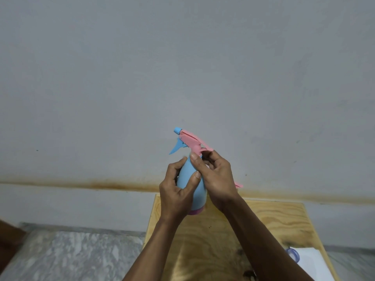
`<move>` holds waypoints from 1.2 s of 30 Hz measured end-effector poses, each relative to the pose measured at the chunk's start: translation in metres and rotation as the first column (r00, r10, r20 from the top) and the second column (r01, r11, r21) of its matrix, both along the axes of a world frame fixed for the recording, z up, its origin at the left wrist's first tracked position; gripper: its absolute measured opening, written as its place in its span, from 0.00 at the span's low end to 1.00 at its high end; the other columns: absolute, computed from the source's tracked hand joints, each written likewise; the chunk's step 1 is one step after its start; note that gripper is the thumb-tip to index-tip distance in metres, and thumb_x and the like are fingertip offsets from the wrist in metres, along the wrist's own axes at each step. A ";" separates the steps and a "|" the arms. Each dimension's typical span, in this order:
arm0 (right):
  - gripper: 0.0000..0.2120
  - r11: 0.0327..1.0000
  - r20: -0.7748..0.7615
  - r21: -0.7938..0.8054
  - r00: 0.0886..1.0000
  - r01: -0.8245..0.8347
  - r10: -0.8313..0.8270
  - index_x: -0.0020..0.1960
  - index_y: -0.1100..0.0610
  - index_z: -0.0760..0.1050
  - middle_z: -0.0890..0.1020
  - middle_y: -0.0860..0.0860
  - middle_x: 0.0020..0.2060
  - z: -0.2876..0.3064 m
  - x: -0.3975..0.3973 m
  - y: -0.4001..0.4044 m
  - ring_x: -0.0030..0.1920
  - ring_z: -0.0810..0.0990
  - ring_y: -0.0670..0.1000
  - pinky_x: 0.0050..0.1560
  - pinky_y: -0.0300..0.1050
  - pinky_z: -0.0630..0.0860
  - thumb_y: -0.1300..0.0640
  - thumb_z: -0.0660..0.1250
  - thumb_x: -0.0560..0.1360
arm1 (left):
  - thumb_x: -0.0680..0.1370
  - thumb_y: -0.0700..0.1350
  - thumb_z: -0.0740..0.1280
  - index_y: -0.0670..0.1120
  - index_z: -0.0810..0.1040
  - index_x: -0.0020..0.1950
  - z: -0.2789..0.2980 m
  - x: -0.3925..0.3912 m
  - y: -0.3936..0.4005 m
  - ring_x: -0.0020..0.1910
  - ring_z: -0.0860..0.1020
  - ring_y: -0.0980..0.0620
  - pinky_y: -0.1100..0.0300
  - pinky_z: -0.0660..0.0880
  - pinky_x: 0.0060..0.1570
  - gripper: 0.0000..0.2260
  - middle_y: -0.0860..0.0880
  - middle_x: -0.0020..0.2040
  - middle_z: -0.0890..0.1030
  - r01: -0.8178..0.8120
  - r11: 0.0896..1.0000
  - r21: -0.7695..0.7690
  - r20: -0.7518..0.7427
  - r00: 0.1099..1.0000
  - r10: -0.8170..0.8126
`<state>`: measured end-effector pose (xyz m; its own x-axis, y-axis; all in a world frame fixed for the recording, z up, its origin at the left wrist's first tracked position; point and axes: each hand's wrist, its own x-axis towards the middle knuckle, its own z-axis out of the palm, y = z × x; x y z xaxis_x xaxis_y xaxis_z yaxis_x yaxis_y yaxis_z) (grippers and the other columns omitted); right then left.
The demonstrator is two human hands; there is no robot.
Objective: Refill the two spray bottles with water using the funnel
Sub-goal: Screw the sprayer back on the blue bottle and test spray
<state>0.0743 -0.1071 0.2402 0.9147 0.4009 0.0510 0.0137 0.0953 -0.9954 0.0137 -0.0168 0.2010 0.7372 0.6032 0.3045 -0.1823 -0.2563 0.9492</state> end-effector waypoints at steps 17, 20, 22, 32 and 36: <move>0.13 0.993 0.135 -0.116 0.990 -0.014 0.030 0.59 0.49 0.78 0.83 0.44 0.48 0.022 -0.009 -0.014 0.49 0.82 0.40 0.50 0.36 0.79 0.47 0.72 0.76 | 0.70 0.60 0.71 0.49 0.76 0.54 -0.011 -0.021 -0.003 0.47 0.82 0.54 0.61 0.79 0.40 0.20 0.61 0.49 0.80 0.134 0.989 0.066 0.041 0.990 -0.136; 0.12 0.984 0.153 -0.176 0.988 0.008 0.019 0.58 0.52 0.81 0.85 0.50 0.53 0.019 -0.013 -0.009 0.55 0.82 0.46 0.54 0.36 0.77 0.47 0.66 0.80 | 0.74 0.59 0.70 0.49 0.75 0.57 -0.023 -0.031 -0.006 0.49 0.82 0.57 0.63 0.79 0.42 0.19 0.62 0.53 0.79 0.167 0.975 0.149 0.059 0.982 -0.178; 0.16 0.980 0.153 -0.187 0.987 0.068 -0.039 0.53 0.62 0.81 0.83 0.62 0.52 0.009 -0.023 -0.006 0.54 0.81 0.57 0.55 0.46 0.77 0.49 0.65 0.81 | 0.74 0.58 0.69 0.54 0.73 0.58 -0.031 -0.042 -0.009 0.50 0.82 0.58 0.64 0.79 0.43 0.16 0.58 0.55 0.80 0.208 0.976 0.068 0.011 0.978 -0.210; 0.12 0.916 0.190 -0.211 0.934 0.341 -0.303 0.45 0.63 0.81 0.85 0.54 0.41 -0.026 -0.078 -0.019 0.46 0.83 0.48 0.46 0.38 0.77 0.57 0.63 0.81 | 0.73 0.60 0.72 0.51 0.67 0.70 -0.081 -0.097 -0.027 0.54 0.78 0.65 0.67 0.79 0.47 0.30 0.59 0.59 0.76 0.366 0.919 0.146 -0.150 0.926 -0.345; 0.18 0.898 0.170 -0.251 0.930 0.361 -0.326 0.43 0.65 0.77 0.82 0.60 0.40 -0.040 -0.102 -0.028 0.45 0.81 0.58 0.49 0.54 0.76 0.51 0.63 0.80 | 0.73 0.59 0.72 0.60 0.67 0.69 -0.091 -0.126 -0.043 0.54 0.79 0.64 0.62 0.80 0.49 0.27 0.62 0.60 0.76 0.337 0.936 0.104 -0.149 0.935 -0.321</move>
<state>-0.0277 -0.1350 0.2006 0.9916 0.0767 0.1039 0.1181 -0.2124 -0.9700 -0.1125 -0.0601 0.1097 0.9255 0.2828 0.2520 -0.1560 -0.3217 0.9339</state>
